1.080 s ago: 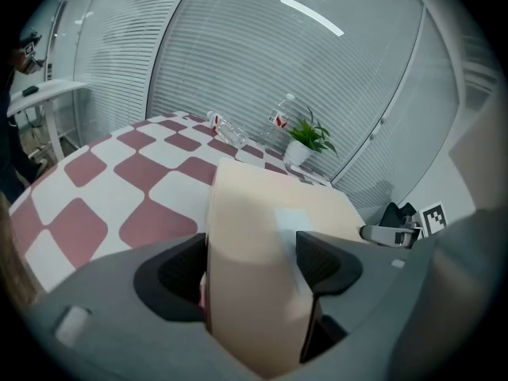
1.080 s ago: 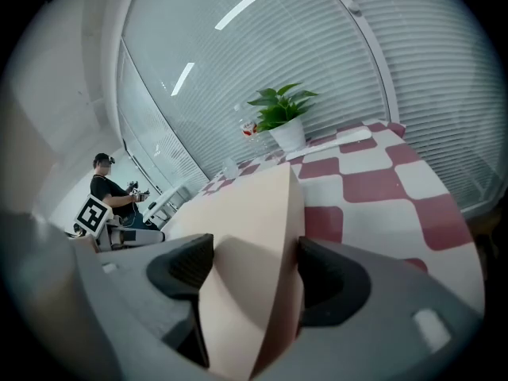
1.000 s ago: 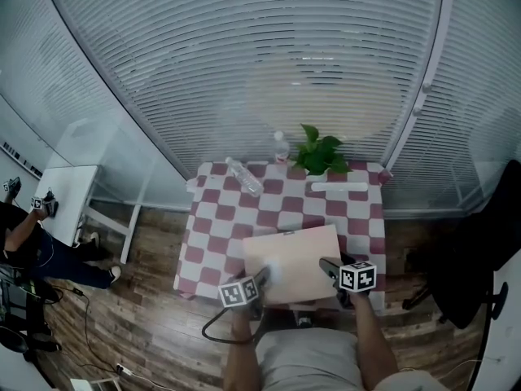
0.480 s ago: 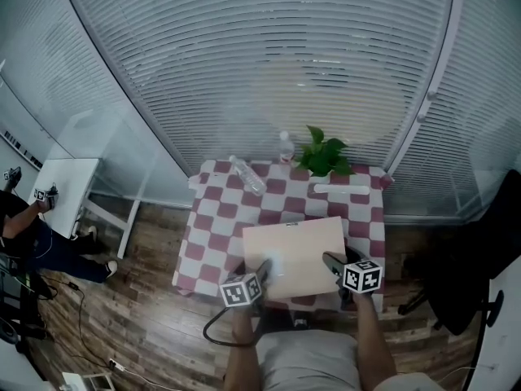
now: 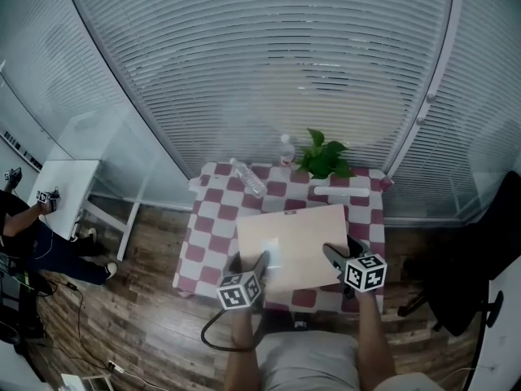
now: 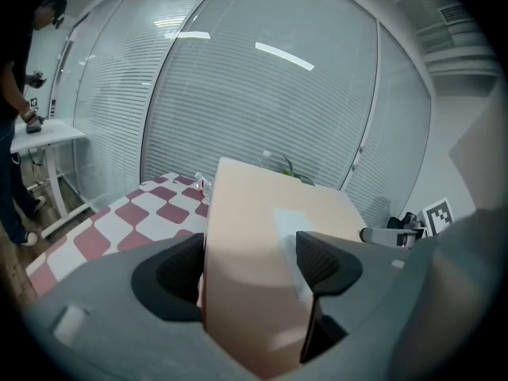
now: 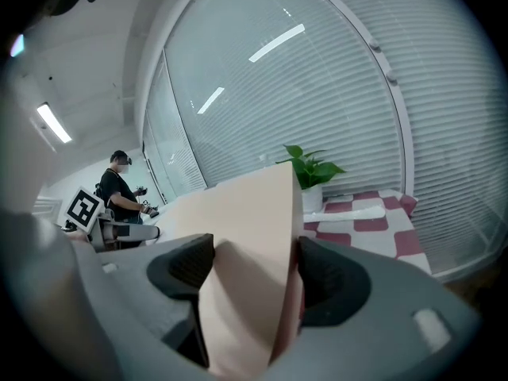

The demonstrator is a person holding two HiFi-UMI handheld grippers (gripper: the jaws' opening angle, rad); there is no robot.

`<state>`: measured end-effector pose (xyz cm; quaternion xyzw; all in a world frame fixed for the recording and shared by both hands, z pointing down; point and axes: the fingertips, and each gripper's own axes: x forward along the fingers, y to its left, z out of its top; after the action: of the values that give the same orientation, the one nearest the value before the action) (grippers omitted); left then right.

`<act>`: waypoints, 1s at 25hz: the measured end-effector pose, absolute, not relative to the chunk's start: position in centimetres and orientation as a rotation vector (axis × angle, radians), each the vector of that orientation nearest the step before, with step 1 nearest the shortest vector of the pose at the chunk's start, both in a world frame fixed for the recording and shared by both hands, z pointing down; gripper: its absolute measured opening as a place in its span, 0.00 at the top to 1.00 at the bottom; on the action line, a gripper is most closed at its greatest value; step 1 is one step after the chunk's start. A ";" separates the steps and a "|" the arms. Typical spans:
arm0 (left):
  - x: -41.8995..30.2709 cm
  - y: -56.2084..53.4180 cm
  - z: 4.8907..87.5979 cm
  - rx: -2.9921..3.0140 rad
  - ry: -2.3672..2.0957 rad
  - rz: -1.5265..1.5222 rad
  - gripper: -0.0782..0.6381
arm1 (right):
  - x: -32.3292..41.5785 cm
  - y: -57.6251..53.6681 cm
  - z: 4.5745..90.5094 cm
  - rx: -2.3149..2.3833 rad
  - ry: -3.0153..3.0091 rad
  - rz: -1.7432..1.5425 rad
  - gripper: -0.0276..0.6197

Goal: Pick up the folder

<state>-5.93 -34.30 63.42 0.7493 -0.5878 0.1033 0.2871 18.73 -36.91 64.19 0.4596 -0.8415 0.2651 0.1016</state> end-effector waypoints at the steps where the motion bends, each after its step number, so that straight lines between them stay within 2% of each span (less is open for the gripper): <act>1: -5.9 -34.4 62.9 2.010 -1.573 0.262 0.40 | 18.7 -37.1 63.7 1.361 -2.493 0.770 0.44; 25: -6.1 -36.6 46.9 2.348 -1.792 0.030 0.40 | 18.4 -39.4 50.9 1.475 -2.699 0.456 0.45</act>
<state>-6.13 -36.61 46.86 0.7914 -0.6040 0.0102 0.0936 18.44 -39.36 50.89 0.4744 -0.8679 0.1468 0.0163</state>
